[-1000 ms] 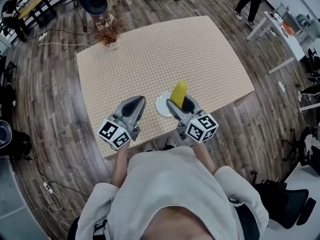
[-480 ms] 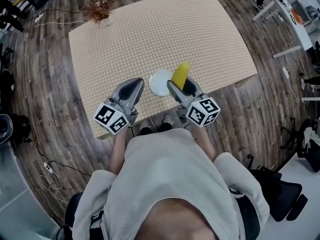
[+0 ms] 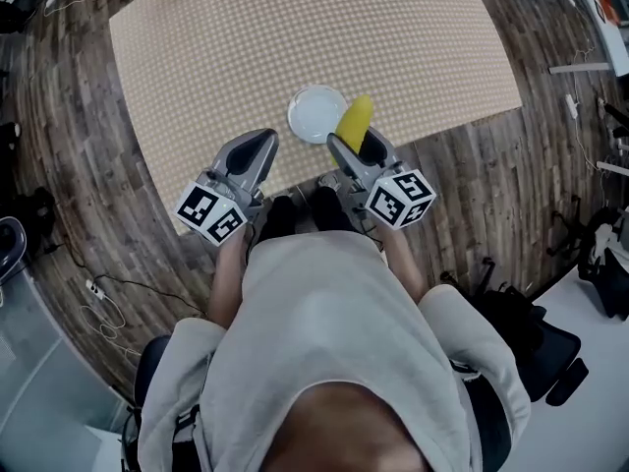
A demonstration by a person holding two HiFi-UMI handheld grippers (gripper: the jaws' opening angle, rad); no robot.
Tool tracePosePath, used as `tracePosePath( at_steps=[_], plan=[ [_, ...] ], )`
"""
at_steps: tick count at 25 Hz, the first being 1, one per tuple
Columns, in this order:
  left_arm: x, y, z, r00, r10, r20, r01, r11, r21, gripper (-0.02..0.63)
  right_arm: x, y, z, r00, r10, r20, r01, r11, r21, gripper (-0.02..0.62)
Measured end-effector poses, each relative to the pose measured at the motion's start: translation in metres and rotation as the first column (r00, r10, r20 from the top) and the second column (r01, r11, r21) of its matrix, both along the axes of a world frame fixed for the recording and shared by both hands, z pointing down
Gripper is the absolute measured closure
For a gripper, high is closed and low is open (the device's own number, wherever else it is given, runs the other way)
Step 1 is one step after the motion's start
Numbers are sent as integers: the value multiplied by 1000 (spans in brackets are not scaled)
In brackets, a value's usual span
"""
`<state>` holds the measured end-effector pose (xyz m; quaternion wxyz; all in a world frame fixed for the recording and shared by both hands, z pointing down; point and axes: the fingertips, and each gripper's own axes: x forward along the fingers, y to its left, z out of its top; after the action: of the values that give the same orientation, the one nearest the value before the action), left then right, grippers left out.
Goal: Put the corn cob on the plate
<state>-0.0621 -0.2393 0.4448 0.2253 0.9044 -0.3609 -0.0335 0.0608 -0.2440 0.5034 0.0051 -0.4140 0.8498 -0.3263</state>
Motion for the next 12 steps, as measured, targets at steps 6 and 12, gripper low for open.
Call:
tracePosePath(
  at_steps=[6, 12],
  plan=[
    [3, 9, 31, 1000, 22, -19, -24, 997, -72, 597, -4, 19, 37, 1000, -3, -1, 3, 996, -93, 334],
    [1, 16, 51, 999, 27, -23, -29, 993, -117, 597, -7, 36, 72, 1000, 16, 23, -11, 982, -188, 334]
  ],
)
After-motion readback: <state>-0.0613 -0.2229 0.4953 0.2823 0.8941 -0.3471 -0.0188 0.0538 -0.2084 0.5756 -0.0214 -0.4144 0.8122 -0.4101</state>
